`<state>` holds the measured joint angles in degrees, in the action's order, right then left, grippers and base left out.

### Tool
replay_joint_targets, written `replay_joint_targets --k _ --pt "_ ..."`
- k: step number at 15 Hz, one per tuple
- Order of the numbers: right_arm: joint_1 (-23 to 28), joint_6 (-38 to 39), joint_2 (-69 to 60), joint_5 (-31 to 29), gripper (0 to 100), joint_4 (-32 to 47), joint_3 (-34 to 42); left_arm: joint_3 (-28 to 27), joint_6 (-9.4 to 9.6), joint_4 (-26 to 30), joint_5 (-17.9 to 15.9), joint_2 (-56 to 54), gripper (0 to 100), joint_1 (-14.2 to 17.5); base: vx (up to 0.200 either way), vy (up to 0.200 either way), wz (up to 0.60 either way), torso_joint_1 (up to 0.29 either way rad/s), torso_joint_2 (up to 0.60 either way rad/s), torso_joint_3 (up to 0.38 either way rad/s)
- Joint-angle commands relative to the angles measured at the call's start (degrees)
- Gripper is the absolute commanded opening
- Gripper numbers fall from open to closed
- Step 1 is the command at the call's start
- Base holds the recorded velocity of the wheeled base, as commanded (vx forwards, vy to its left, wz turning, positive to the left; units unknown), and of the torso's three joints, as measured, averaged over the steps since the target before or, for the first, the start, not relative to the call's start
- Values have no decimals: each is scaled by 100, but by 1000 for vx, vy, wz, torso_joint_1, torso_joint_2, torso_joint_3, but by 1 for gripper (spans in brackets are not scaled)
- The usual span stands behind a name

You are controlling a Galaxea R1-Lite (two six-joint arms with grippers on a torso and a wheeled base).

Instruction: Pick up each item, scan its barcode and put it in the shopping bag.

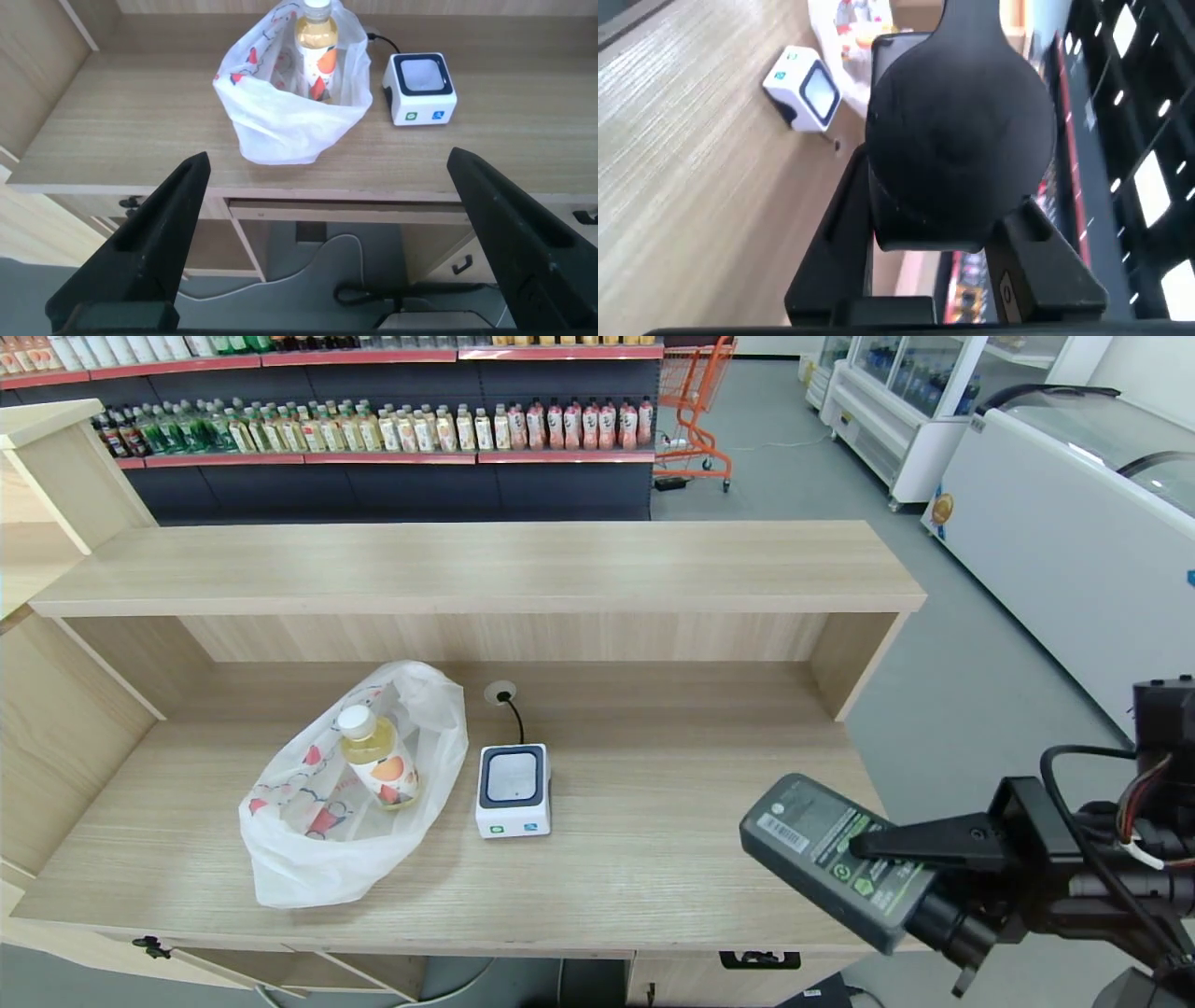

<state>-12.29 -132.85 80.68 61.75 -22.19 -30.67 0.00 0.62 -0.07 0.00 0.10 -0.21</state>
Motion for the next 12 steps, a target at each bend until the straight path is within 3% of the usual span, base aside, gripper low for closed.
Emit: replay_joint_targets --k 1,4,7,12 --pt "-257 -988 159 118 0 399 -88 0 -1 -1 0 -1 100 12 0 0 0 0 0 0" --pt "-837 -2104 440 145 0 672 -132 0 -1 -1 9 -1 100 12 0 0 0 0 0 0" --pt "-951 -2799 510 145 0 856 -150 0 -1 -1 0 -1 100 3 0 0 0 0 0 0" --pt "-1056 -3098 651 154 0 909 -325 0 -1 -1 0 -1 100 3 0 0 0 0 0 0"
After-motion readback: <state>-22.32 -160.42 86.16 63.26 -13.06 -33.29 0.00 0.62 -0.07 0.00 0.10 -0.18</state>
